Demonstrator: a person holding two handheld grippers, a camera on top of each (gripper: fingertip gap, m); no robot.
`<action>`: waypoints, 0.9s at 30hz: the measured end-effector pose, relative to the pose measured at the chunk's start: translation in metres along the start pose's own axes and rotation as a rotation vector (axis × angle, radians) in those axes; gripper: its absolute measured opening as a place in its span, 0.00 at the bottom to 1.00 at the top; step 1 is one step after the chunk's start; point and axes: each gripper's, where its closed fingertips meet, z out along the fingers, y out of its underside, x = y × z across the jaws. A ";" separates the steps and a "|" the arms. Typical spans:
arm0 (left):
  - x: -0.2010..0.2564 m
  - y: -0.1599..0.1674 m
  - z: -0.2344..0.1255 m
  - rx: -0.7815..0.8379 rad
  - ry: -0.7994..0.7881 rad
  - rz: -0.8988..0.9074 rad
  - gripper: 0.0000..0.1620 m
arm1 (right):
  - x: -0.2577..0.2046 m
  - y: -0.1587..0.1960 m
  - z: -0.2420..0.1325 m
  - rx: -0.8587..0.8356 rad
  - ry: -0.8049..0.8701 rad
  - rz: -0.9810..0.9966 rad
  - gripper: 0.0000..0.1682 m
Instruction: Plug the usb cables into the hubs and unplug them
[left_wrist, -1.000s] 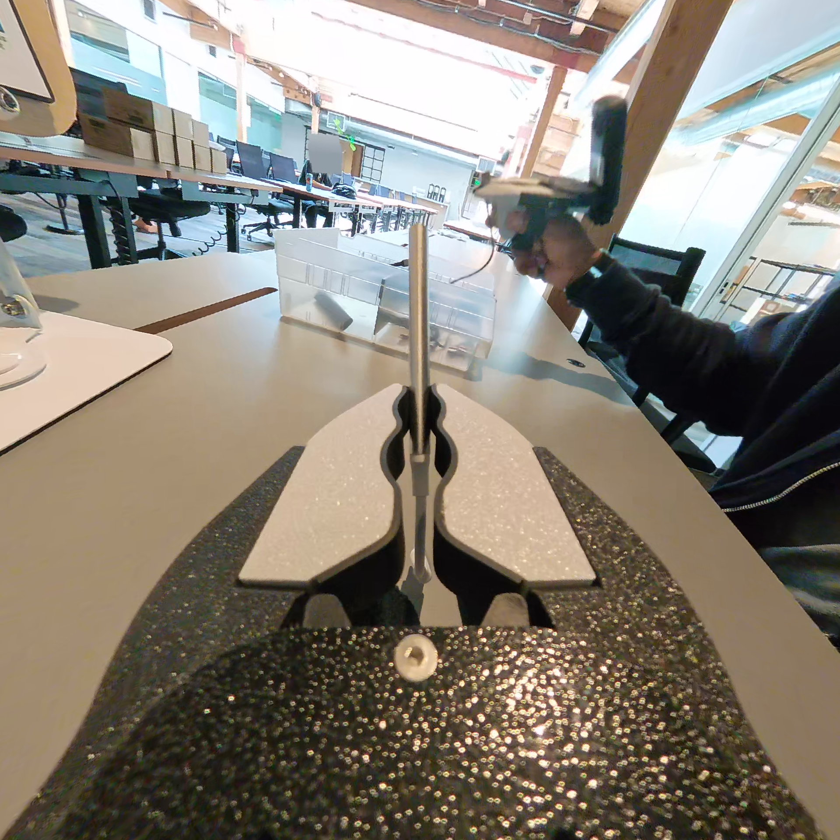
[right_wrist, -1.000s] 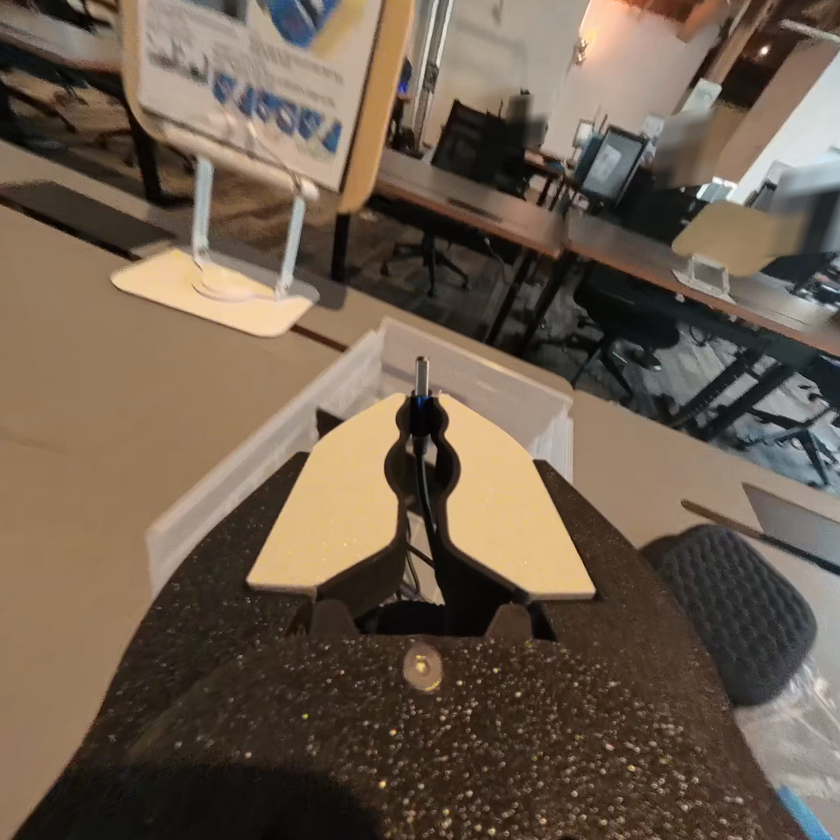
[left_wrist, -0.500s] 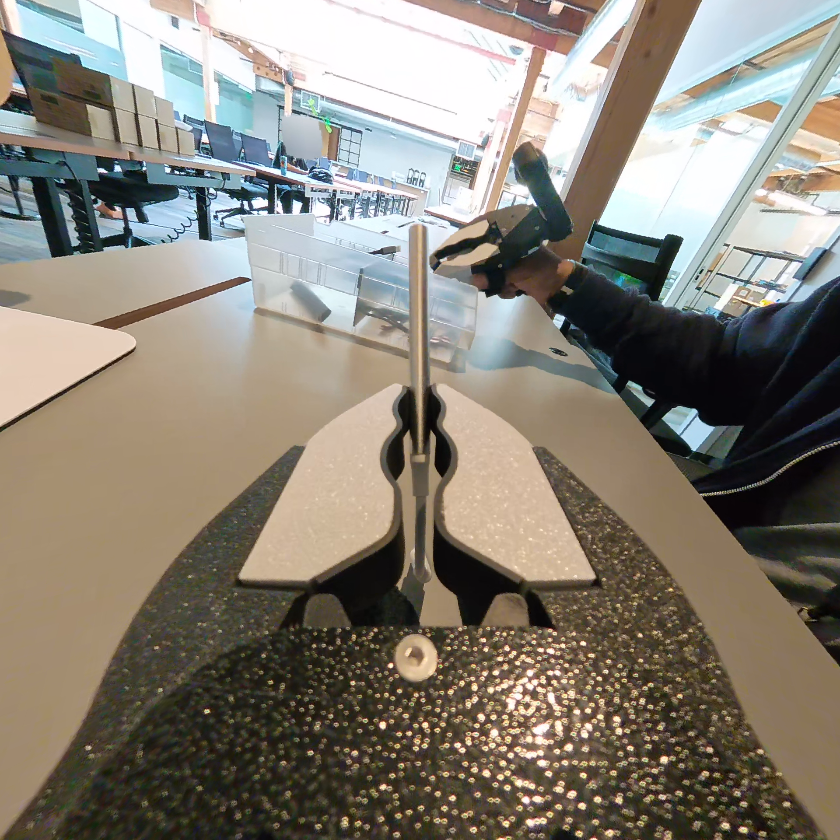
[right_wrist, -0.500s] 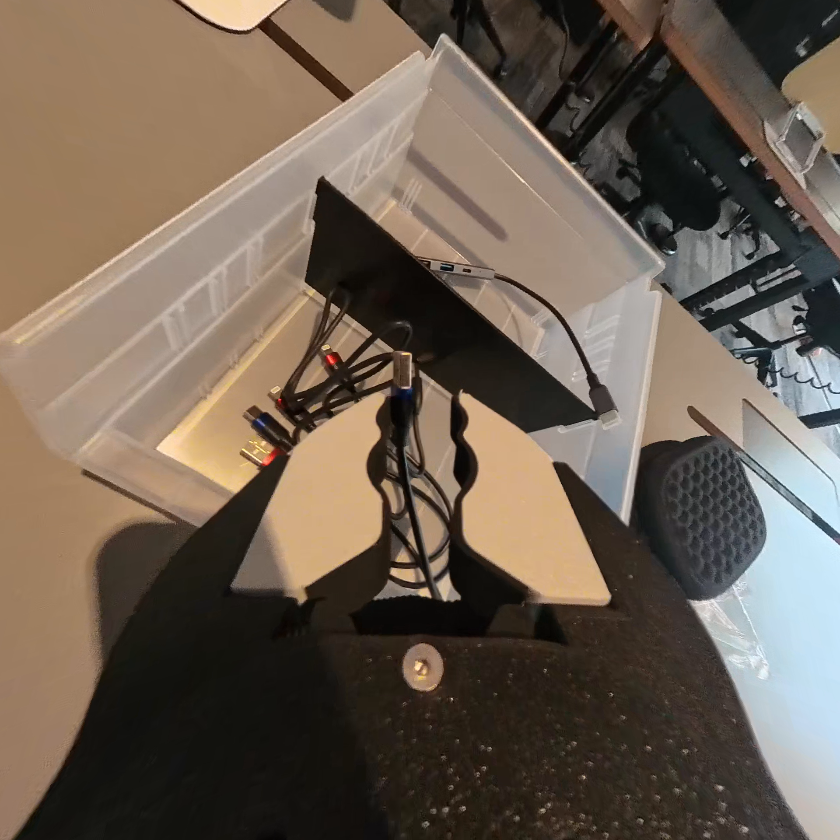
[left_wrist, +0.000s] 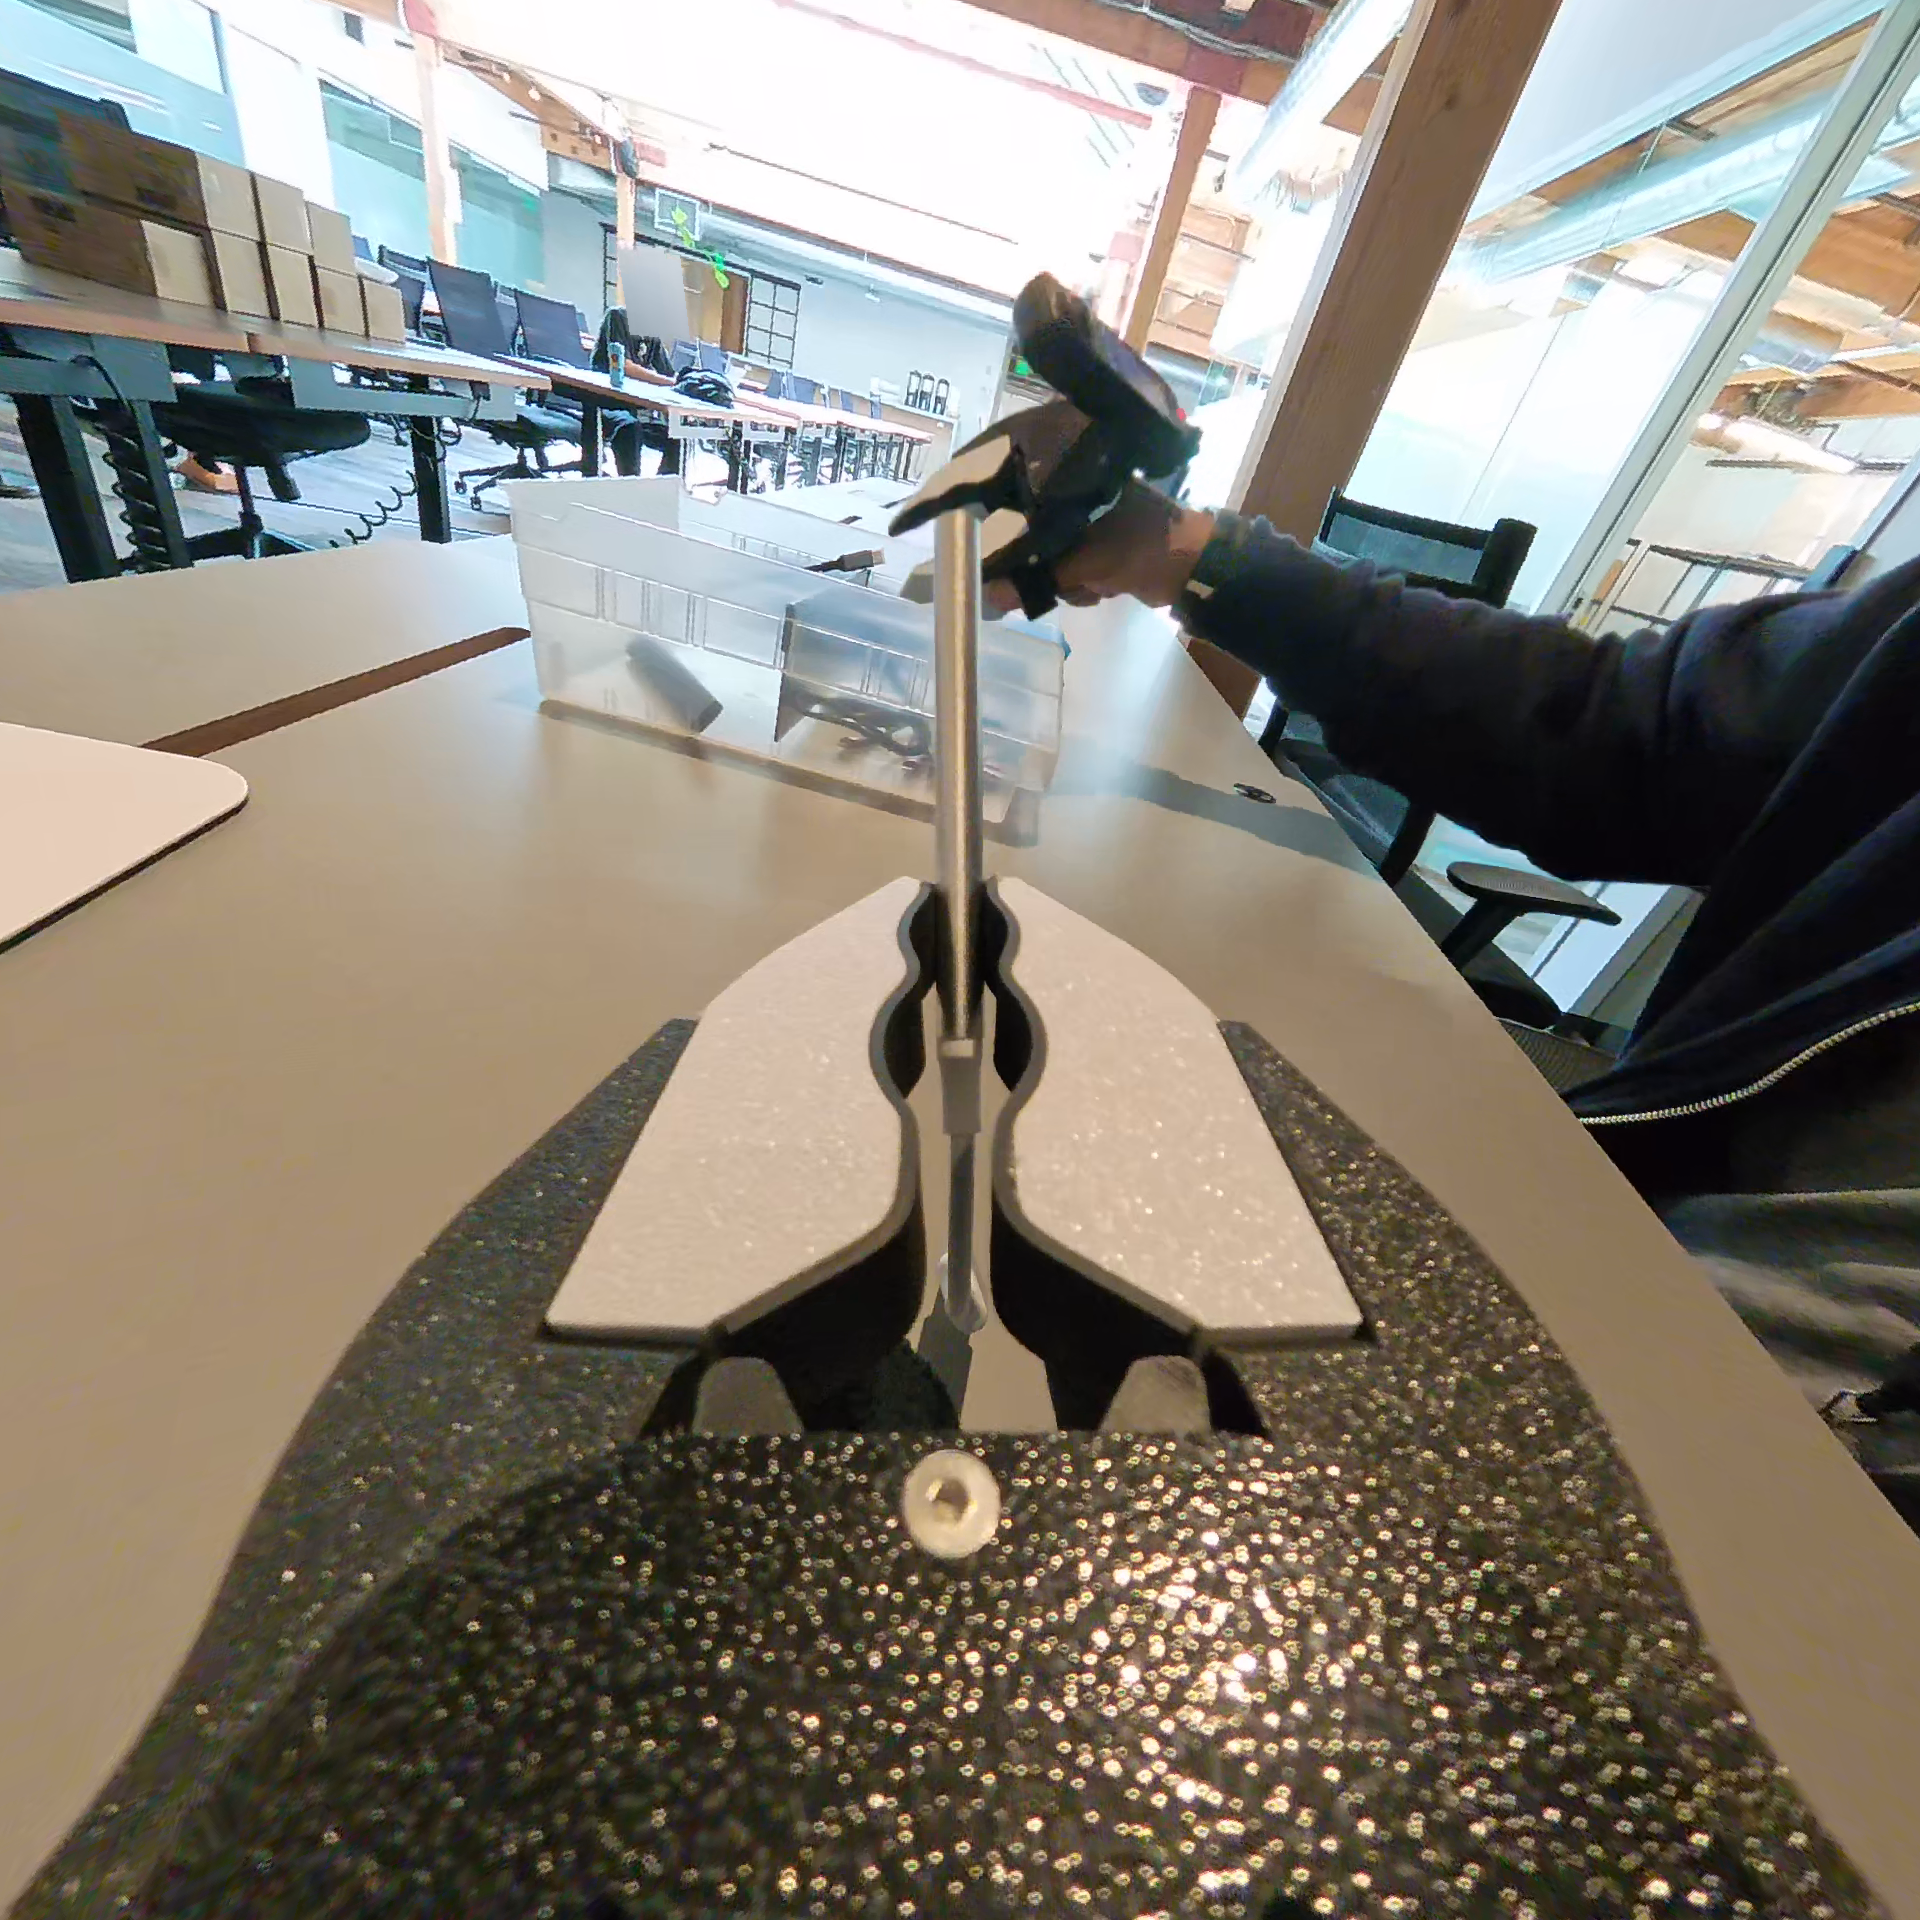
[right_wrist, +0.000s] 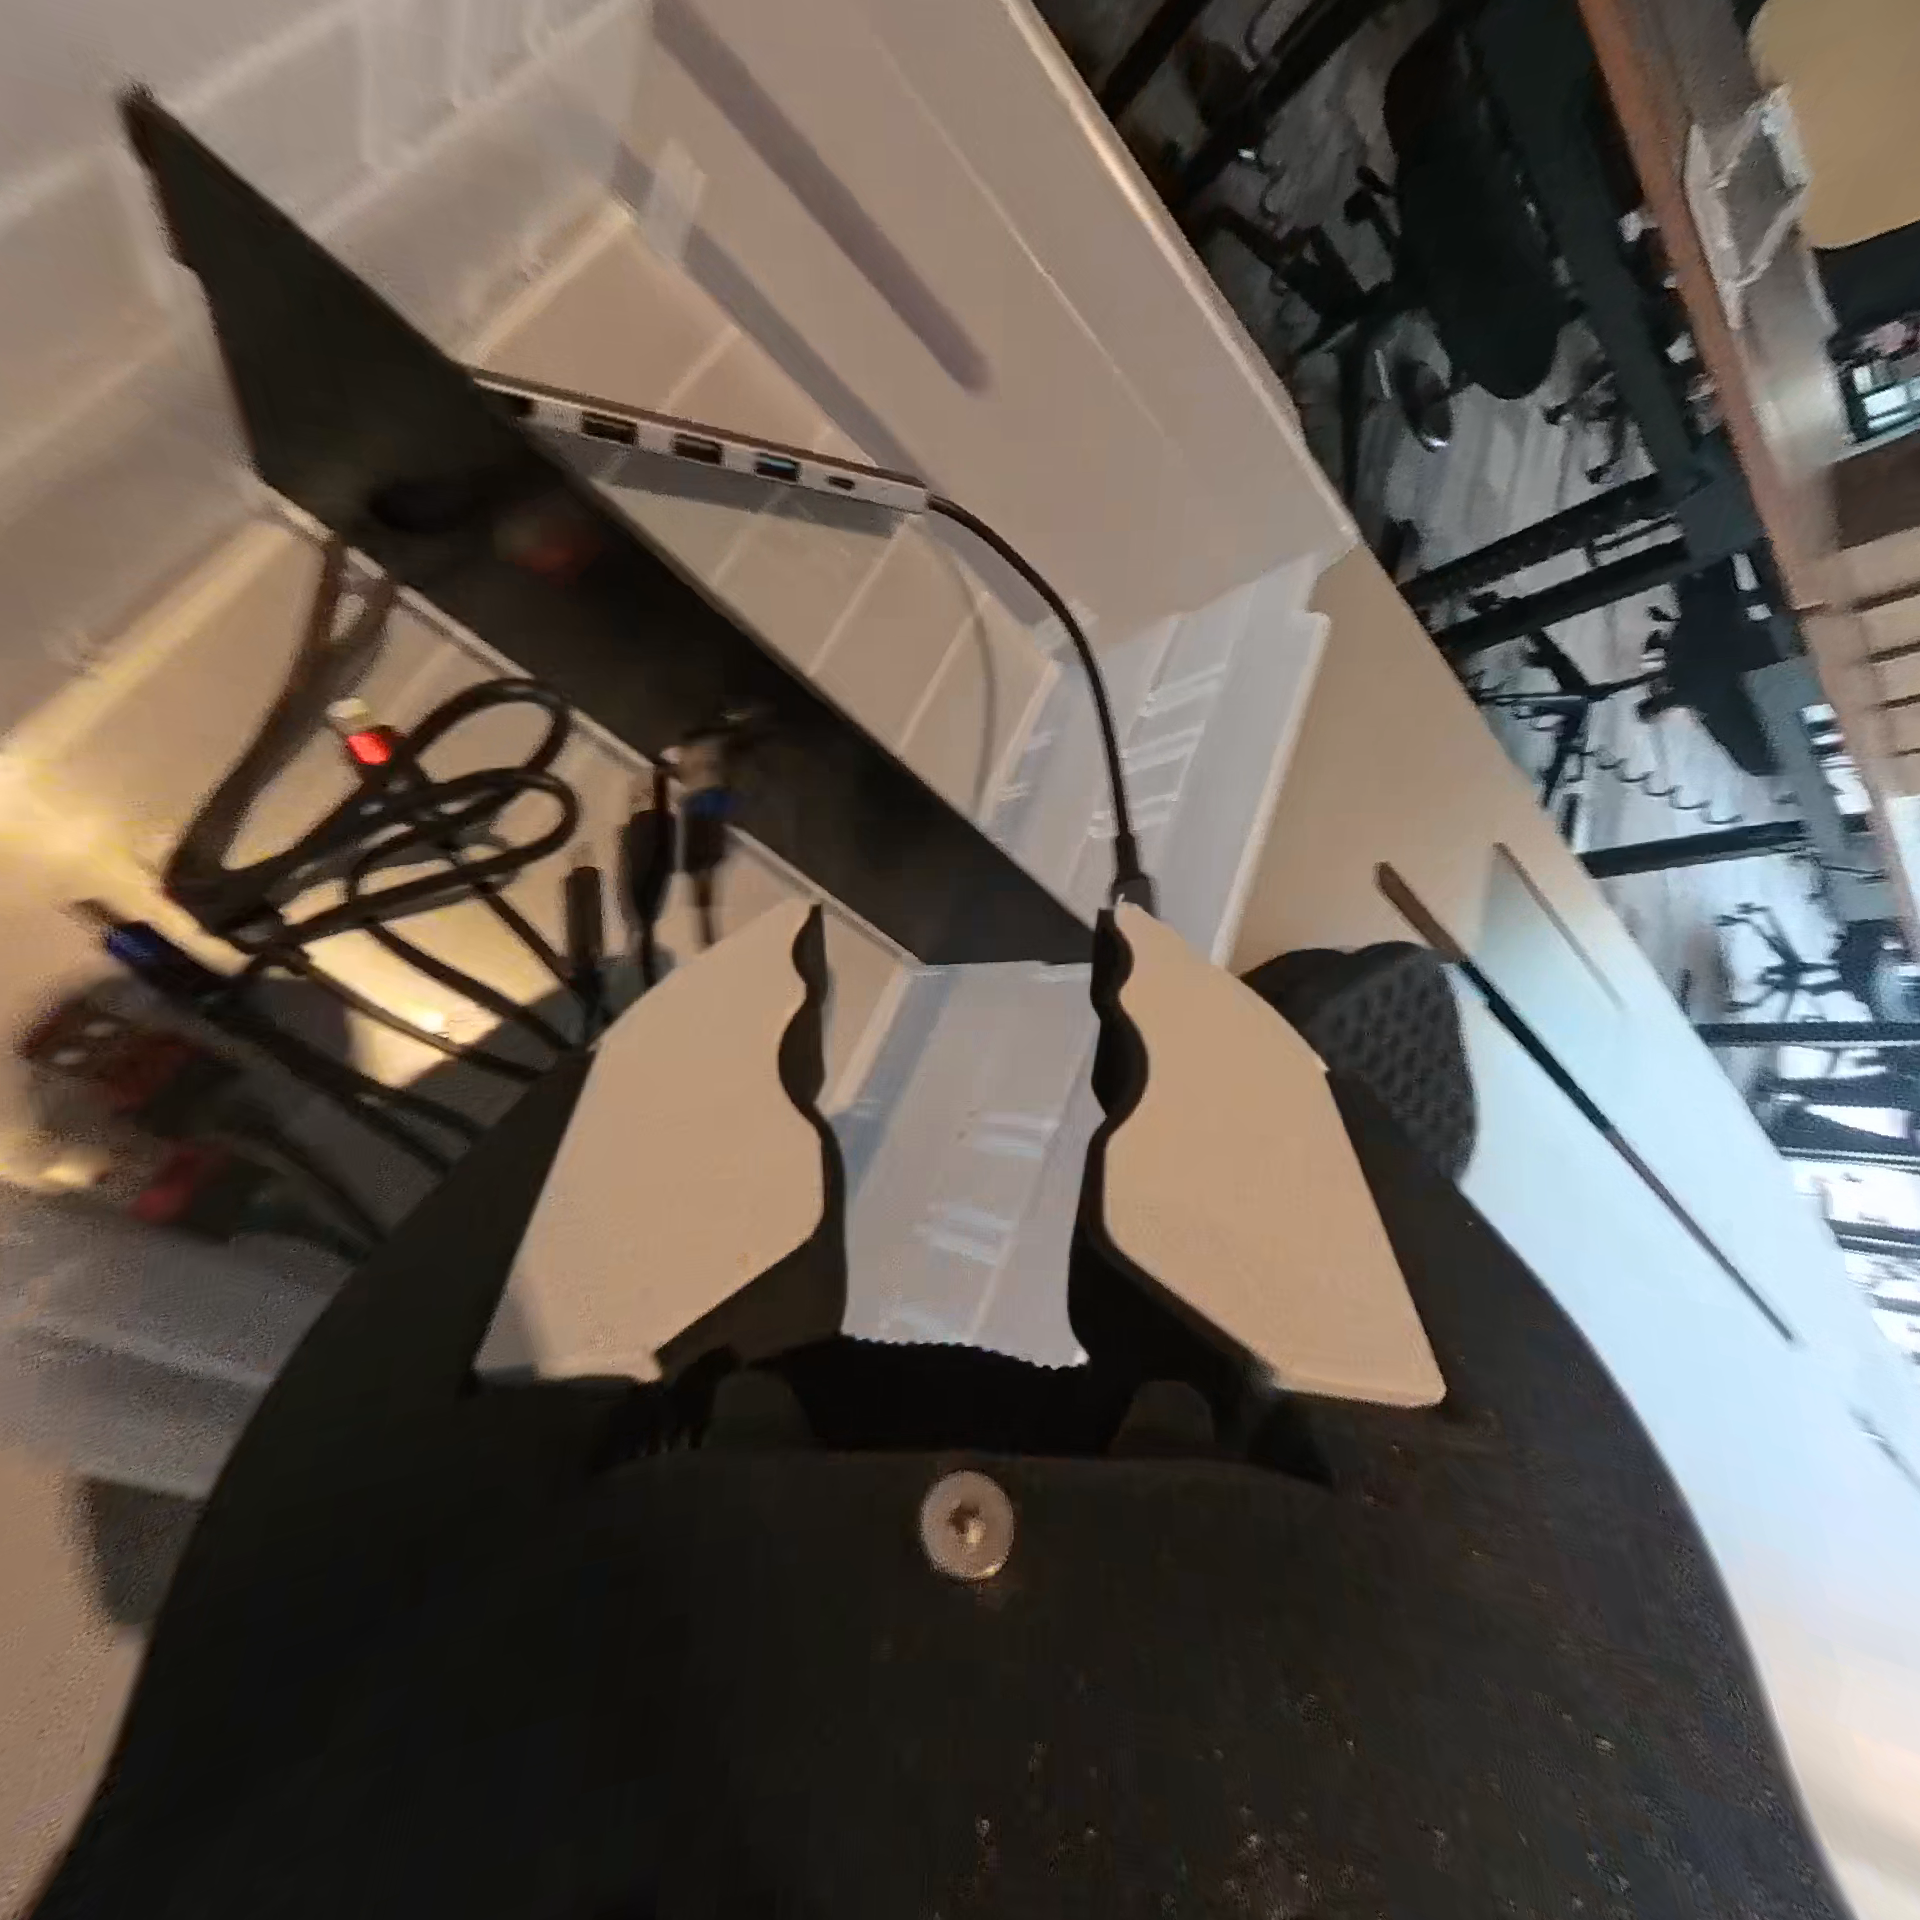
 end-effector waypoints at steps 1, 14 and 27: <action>0.000 0.000 0.000 0.001 0.000 0.000 0.04 | 0.005 -0.001 0.002 -0.010 0.014 -0.021 0.30; 0.016 -0.009 0.010 0.072 0.086 -0.061 0.04 | -0.107 -0.113 -0.098 0.398 -0.370 0.120 0.25; 0.071 -0.008 0.041 0.123 0.314 -0.111 0.04 | -0.290 -0.231 -0.173 0.767 -0.855 0.300 0.18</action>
